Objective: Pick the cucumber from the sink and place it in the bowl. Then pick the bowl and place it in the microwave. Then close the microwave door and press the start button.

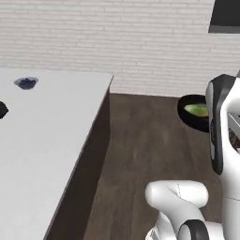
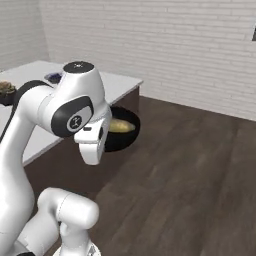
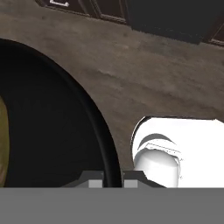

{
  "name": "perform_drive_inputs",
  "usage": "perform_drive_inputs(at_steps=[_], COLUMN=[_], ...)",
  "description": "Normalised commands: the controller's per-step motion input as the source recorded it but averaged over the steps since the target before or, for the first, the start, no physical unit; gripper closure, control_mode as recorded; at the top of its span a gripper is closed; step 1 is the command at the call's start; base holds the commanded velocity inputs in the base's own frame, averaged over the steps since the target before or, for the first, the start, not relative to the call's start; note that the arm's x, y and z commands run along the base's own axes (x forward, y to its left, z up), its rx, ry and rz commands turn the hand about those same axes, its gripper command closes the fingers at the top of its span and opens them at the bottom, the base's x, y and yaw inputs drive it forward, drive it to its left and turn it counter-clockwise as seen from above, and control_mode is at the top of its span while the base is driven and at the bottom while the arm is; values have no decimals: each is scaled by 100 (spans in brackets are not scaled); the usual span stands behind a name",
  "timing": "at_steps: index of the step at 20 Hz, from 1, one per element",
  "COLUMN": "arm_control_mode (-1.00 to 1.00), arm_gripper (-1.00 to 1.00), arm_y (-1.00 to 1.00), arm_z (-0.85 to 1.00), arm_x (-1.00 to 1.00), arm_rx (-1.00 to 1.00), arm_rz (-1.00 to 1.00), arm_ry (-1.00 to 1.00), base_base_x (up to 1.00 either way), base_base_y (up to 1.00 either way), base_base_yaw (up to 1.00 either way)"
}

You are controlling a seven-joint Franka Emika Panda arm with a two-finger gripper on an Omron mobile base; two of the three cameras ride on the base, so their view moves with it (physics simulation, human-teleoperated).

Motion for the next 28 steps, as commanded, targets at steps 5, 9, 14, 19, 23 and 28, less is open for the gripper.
perform_drive_inputs(at_steps=[5, 9, 14, 19, 23, 28], arm_control_mode=[100, 100, 100, 100, 100, 100], arm_gripper=[100, 100, 100, 100, 100, 100], arm_y=[0, 0, 0, 0, 0, 0], arm_z=[0, 0, 0, 0, 0, 0], arm_x=[0, 0, 0, 0, 0, 0], arm_rx=[0, 0, 0, 0, 0, 0], arm_rz=[0, 0, 0, 0, 0, 0], arm_ry=[0, 0, 0, 0, 0, 0], base_base_x=[94, 86, 84, 78, 81, 85], base_base_y=[0, 0, 0, 0, 10, 26], base_base_yaw=[-59, -62, -63, -62, -59, -54])
